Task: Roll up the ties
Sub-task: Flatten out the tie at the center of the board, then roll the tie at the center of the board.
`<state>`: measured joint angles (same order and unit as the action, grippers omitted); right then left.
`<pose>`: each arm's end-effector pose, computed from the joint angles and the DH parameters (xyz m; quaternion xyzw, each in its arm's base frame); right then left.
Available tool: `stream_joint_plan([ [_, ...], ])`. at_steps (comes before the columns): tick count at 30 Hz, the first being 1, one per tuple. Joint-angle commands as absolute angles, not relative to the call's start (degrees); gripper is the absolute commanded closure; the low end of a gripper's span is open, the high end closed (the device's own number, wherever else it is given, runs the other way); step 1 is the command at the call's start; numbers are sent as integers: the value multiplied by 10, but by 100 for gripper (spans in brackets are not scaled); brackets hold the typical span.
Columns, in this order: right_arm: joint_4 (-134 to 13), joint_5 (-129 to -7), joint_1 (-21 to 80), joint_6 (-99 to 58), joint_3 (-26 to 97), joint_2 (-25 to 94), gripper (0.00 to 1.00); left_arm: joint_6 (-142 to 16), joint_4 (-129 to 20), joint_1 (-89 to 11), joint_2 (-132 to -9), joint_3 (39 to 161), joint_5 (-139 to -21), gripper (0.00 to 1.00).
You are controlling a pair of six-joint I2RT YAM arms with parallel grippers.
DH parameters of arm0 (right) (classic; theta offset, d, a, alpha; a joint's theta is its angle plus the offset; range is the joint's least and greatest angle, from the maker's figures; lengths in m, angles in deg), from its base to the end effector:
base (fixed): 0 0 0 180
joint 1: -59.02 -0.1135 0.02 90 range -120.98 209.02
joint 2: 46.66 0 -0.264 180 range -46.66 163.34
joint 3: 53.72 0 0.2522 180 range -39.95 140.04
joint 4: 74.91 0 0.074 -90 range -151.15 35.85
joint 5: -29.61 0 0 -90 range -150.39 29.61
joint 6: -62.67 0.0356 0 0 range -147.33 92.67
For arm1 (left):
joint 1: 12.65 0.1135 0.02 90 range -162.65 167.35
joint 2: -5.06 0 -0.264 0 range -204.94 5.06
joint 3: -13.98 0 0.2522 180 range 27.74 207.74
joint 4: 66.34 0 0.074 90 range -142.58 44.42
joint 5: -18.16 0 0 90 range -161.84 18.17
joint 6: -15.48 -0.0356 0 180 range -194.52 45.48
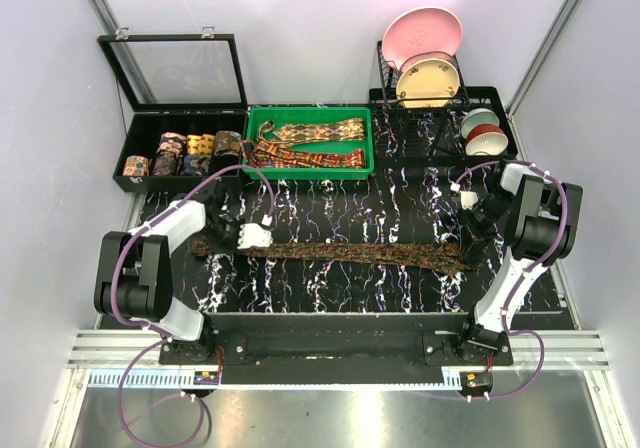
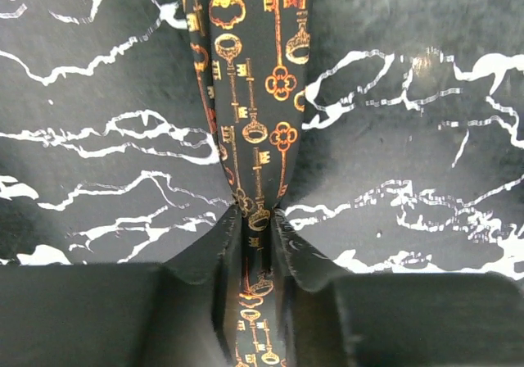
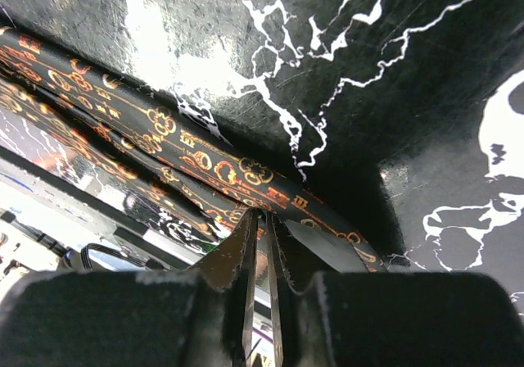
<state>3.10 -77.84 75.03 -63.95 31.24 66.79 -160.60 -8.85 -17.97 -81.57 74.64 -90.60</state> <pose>0.3067 -0.0769 0.1319 0.1536 -0.9663 -0.1974 0.0606 0.2414 -0.0340 0.1596 0.7115 0.6813 -0.0875 0.1483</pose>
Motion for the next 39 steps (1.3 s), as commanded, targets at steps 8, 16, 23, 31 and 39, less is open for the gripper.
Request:
stream_joint_plan([
  [8,-42,-701,752,-673,305,659,85,-1654,-51,-108,-836,778,-862,79],
  [16,-41,-680,763,-686,309,657,86,-1633,-42,-101,-831,790,-900,42],
  [23,-41,-642,805,-718,318,661,86,-1495,-22,-112,-778,871,-1027,1],
  [31,-44,-591,907,-777,417,723,87,-1290,-145,-112,-679,922,-1081,1],
  [39,-13,-574,972,-830,552,765,79,-1074,-292,-110,-585,853,-1108,1],
])
